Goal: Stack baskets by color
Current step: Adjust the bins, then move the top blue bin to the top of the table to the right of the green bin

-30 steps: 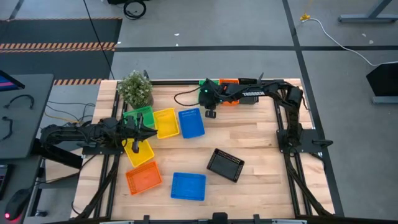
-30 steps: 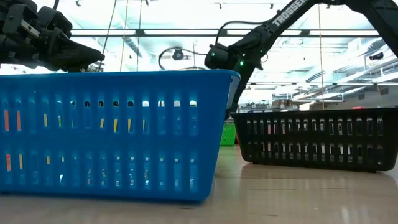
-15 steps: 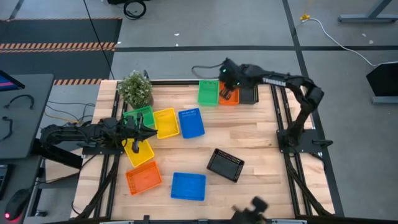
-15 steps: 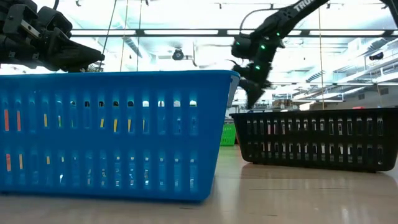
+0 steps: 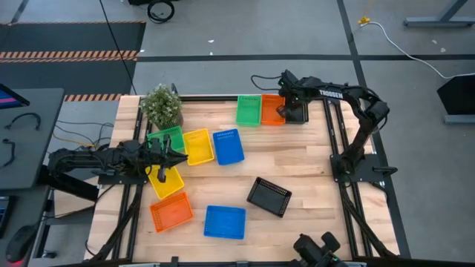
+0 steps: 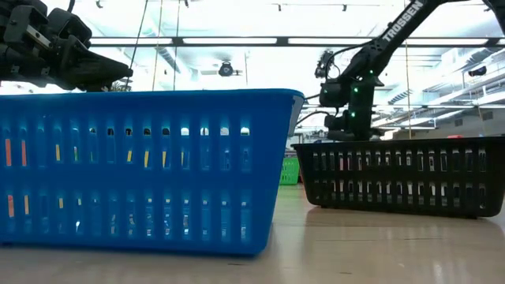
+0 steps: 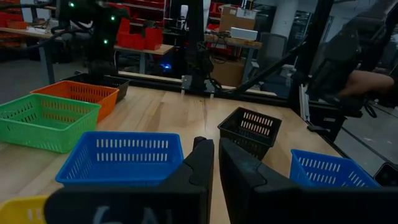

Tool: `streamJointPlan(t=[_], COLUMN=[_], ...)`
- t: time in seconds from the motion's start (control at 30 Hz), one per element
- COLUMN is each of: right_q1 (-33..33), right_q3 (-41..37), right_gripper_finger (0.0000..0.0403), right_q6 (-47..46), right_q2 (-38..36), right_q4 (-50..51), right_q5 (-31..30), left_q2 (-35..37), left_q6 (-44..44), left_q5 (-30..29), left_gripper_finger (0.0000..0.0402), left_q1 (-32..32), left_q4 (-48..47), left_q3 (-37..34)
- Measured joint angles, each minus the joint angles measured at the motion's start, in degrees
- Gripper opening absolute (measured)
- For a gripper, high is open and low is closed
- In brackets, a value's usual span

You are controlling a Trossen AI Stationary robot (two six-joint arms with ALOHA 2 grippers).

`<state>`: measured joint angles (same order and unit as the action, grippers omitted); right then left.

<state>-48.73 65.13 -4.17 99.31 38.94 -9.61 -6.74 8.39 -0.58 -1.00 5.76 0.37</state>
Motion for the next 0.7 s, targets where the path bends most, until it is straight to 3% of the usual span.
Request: streamJointPlan(t=[0.4, 0.7], right_q1=[2.9, 4.8], right_q3=[-1.06, -1.01], right_gripper_finger=[0.0004, 0.0004], right_q6=[-0.23, 0.86], right_q2=[0.0, -3.39], right_q4=[-4.2, -3.98], right_q5=[2.74, -3.44], left_q2=[0.0, 0.0], left_q6=[0.01, 0.0], left_q5=[-0.02, -0.02], left_gripper_finger=[0.0035, 0.0034], left_q1=[-0.01, 0.0], left_q4=[0.0, 0.0], left_q3=[0.01, 0.01])
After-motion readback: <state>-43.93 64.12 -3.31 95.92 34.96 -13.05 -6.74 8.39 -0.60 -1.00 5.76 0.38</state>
